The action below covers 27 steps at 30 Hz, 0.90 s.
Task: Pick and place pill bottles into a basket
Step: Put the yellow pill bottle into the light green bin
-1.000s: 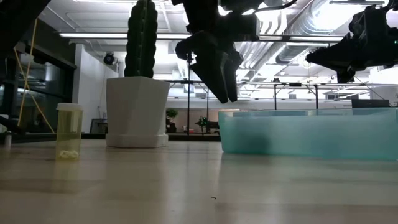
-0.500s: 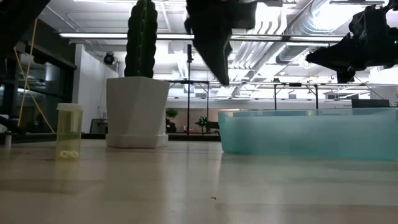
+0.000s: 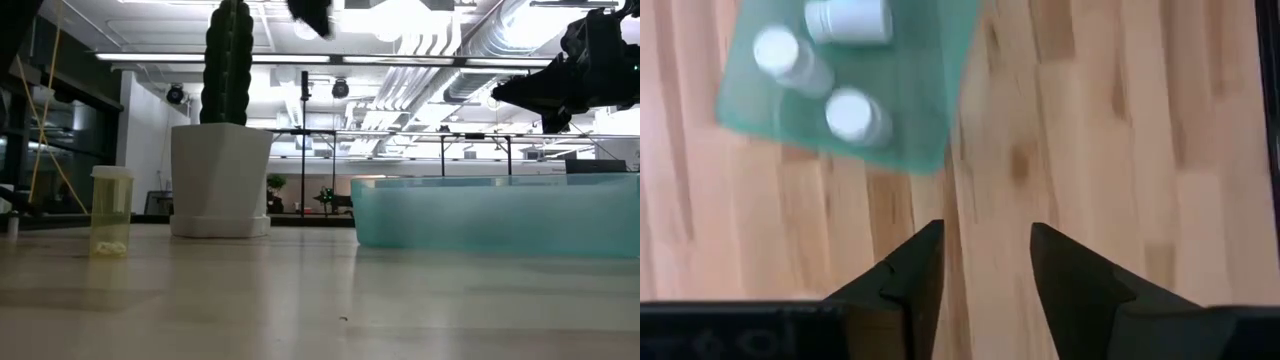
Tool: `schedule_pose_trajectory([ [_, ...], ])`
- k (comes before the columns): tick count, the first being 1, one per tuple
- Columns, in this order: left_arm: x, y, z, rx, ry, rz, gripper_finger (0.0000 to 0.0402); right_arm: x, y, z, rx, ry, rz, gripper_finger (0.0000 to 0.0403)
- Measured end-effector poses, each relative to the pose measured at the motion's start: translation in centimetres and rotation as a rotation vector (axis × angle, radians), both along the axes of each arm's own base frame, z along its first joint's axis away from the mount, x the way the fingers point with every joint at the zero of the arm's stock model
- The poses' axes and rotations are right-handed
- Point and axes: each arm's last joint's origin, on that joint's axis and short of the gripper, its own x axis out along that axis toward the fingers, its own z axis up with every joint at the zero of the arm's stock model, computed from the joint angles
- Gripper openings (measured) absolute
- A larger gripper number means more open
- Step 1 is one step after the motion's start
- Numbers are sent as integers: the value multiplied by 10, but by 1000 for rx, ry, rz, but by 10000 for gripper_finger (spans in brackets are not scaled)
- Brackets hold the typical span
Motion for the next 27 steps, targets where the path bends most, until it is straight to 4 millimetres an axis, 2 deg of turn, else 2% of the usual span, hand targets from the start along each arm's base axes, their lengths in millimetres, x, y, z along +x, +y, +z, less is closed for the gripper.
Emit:
schedule_pose_trajectory([
  [3, -23, -15, 9, 44, 81, 6, 172, 0, 0, 0, 0, 0, -2, 2],
  [7, -43, -36, 11, 51, 192, 26, 166, 0, 0, 0, 0, 0, -12, 4],
  [11, -54, -58, 10, 47, 196, 17, 170, 0, 0, 0, 0, 0, -13, 1],
  [14, -68, -67, 6, 67, 201, 37, 174, 0, 0, 0, 0, 0, -13, 4],
  [18, -93, -68, -15, 71, 218, 134, 174, 0, 0, 0, 0, 0, -14, 2],
  [21, -115, -66, -32, 7, 133, 194, 173, 0, 0, 0, 0, 5, -15, 3],
  [27, -140, -60, -69, -141, -3, 200, 173, 0, 0, -1, -1, 7, -13, 1],
])
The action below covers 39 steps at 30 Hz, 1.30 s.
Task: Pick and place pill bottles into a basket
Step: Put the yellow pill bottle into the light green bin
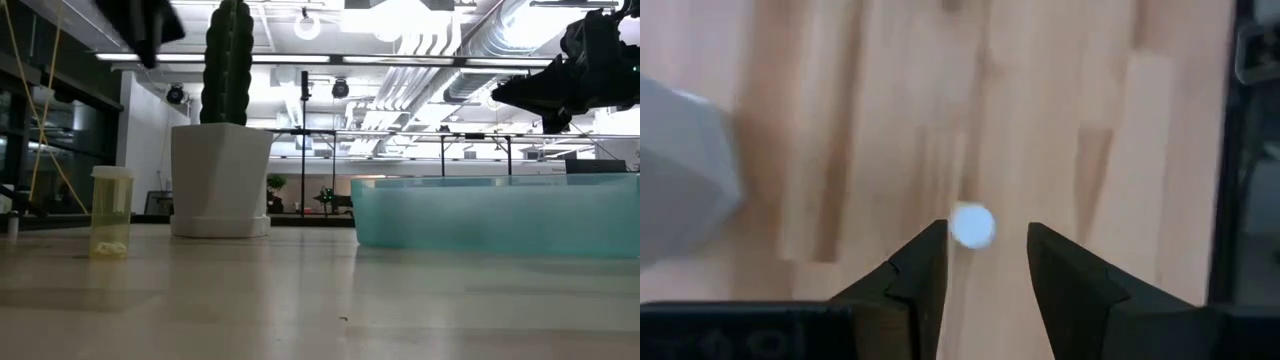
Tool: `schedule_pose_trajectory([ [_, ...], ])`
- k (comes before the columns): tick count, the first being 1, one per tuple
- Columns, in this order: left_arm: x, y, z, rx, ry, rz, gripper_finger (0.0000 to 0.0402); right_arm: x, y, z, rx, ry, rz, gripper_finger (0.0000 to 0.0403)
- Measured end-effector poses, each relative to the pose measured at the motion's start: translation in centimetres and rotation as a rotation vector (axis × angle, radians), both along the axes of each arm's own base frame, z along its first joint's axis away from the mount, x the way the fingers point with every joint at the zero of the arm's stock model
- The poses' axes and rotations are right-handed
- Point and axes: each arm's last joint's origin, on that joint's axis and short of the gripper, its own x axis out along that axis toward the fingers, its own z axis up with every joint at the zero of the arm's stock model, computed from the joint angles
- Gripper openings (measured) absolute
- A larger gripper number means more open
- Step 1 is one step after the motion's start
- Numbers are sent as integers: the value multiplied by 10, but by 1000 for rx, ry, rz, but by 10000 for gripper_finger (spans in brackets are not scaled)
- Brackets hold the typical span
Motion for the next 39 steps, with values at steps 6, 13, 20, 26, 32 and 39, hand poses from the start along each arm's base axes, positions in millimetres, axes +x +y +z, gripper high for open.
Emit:
schedule_pose_trajectory([
  [6, -7, 1, -22, -32, 65, -29, 202, 0, 0, 0, 0, 0, 1, 3],
  [13, -6, 0, -24, -48, 77, -36, 317, 0, 0, 0, 0, 0, -9, 4],
  [20, -6, 0, -25, -44, 71, 14, 367, 0, -1, 0, 1, 0, -32, 4],
  [26, 5, -4, -29, -57, 31, 15, 369, 0, -1, 0, 1, 0, -32, 1],
  [32, 3, -3, -36, -24, 90, 8, 369, 0, -1, 0, 0, 6, -33, 2],
  [39, 1, -8, -45, -14, 88, 6, 369, 0, -1, -1, -1, 12, -32, 3],
])
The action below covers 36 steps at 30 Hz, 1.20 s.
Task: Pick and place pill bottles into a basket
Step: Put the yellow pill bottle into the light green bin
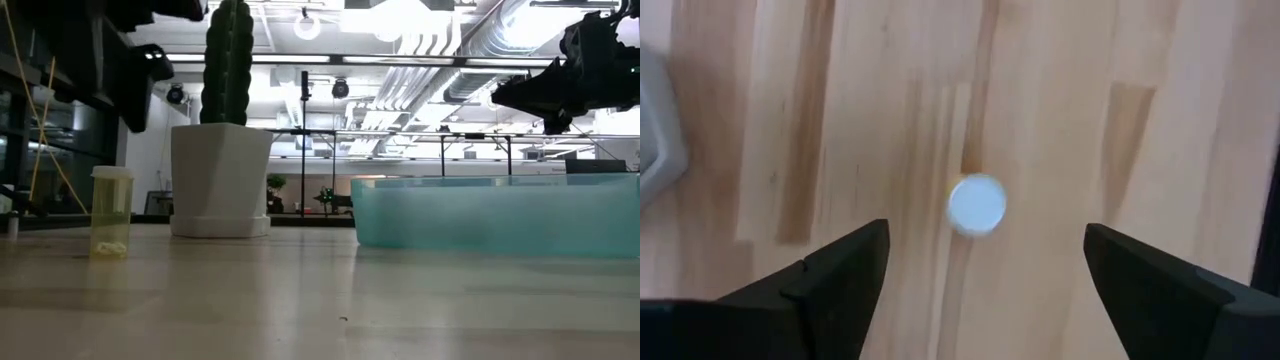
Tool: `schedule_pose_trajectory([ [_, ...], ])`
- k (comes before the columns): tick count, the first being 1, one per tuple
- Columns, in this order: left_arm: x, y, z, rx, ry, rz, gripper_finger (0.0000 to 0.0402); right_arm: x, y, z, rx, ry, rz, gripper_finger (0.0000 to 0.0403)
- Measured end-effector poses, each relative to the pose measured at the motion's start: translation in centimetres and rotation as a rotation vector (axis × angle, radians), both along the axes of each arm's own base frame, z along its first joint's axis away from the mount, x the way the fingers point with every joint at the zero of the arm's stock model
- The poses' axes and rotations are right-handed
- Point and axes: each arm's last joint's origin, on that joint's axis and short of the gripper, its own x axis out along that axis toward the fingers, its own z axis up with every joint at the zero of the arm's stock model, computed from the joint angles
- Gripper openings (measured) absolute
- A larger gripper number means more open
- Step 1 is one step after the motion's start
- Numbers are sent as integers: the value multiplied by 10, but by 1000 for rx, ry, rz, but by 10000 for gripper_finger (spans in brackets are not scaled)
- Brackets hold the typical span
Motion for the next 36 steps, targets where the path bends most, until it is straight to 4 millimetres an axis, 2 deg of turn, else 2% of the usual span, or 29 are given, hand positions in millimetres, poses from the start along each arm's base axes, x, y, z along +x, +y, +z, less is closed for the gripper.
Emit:
schedule_pose_trajectory([
  [5, 1, -5, -10, -34, -45, 11, 369, 0, 0, 0, 0, 1, -1, 4],
  [15, -3, -2, -28, -2, -58, 65, 370, 0, 0, 0, 0, 1, -7, 3],
  [27, -3, -3, -39, -36, -101, 97, 370, 0, 0, 0, 0, 0, -18, 1],
  [36, 3, -7, -60, -19, -20, 87, 370, 0, 0, 0, 0, 0, -19, 2],
])
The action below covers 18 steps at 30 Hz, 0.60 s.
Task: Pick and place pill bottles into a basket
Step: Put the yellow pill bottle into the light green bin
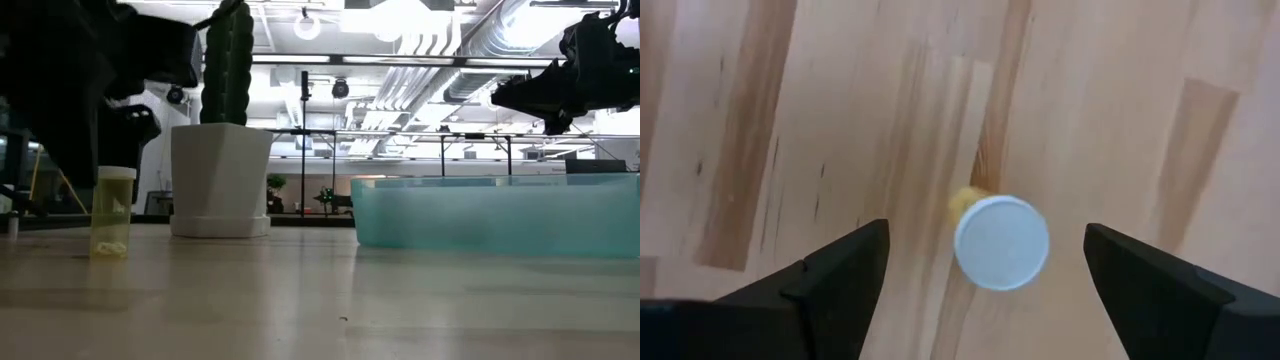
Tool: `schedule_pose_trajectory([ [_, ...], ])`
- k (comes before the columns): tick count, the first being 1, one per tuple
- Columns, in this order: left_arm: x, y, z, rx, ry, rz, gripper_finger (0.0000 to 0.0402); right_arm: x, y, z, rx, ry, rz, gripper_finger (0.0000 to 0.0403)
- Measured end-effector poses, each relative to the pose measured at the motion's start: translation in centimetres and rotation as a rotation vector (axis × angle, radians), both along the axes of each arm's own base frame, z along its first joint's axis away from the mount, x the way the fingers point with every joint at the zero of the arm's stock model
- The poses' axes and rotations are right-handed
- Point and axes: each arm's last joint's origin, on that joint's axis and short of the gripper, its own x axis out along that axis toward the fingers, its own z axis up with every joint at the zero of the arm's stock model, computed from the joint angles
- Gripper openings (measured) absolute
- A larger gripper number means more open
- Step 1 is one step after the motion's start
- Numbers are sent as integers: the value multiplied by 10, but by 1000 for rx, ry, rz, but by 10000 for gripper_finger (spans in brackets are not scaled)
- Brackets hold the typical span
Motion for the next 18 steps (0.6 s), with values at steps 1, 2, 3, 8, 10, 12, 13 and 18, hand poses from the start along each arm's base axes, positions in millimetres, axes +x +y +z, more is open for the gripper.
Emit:
schedule_pose_trajectory([
  [1, 1, 0, -2, 0, 8, 8, 370, 0, 0, 0, 0, 0, 0, 3],
  [2, 1, -1, -4, -4, 12, 21, 370, 0, 0, 0, 0, 0, 0, 3],
  [3, 2, -1, -5, -5, 17, 29, 370, 0, 0, 0, 0, -1, 0, 4],
  [8, 3, -1, -10, -4, 38, 54, 369, 0, 0, 0, 0, 0, 0, 1],
  [10, 3, -1, -11, -3, 40, 54, 369, 0, 0, 0, 0, -1, 0, 3],
  [12, 3, -2, -11, -4, 37, 54, 369, 0, 0, 0, 0, -1, 0, 4],
  [13, 3, -2, -10, -6, 35, 54, 369, 0, 0, 0, 0, -1, 0, 3],
  [18, 4, -2, -10, -10, 33, 53, 369, 0, 0, 0, 0, -1, 0, 3],
])
